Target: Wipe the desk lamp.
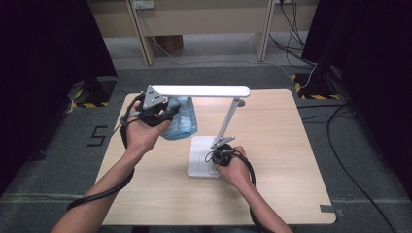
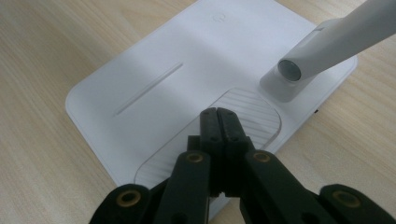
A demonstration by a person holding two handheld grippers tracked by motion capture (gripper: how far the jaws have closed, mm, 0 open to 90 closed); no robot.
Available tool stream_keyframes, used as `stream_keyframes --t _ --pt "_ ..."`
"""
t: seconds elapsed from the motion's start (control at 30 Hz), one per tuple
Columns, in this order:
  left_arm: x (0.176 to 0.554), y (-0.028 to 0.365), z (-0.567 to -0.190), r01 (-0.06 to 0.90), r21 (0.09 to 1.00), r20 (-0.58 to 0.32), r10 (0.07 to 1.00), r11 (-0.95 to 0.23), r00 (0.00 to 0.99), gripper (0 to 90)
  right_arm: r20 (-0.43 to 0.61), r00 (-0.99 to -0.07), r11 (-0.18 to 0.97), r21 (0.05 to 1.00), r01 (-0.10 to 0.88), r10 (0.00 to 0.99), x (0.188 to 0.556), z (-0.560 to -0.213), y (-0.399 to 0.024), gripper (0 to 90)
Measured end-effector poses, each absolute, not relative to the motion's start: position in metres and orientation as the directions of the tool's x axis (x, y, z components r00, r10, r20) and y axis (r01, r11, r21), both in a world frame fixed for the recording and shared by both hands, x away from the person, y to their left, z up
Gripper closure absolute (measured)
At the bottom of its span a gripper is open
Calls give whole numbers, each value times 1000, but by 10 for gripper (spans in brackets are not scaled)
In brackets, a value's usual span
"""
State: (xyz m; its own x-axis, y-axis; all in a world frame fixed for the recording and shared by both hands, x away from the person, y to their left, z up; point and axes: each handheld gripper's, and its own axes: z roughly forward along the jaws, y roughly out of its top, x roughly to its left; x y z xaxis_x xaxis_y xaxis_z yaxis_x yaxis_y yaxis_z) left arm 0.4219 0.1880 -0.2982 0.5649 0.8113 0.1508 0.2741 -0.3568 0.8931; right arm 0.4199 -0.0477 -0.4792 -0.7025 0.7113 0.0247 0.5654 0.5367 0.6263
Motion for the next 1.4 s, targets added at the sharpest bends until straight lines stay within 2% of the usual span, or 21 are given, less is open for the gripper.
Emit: stream_keyframes --t 1.4 --pt "427 157 -298 246 896 156 782 -369 604 718 14 -701 539 630 559 713 419 -480 -47 900"
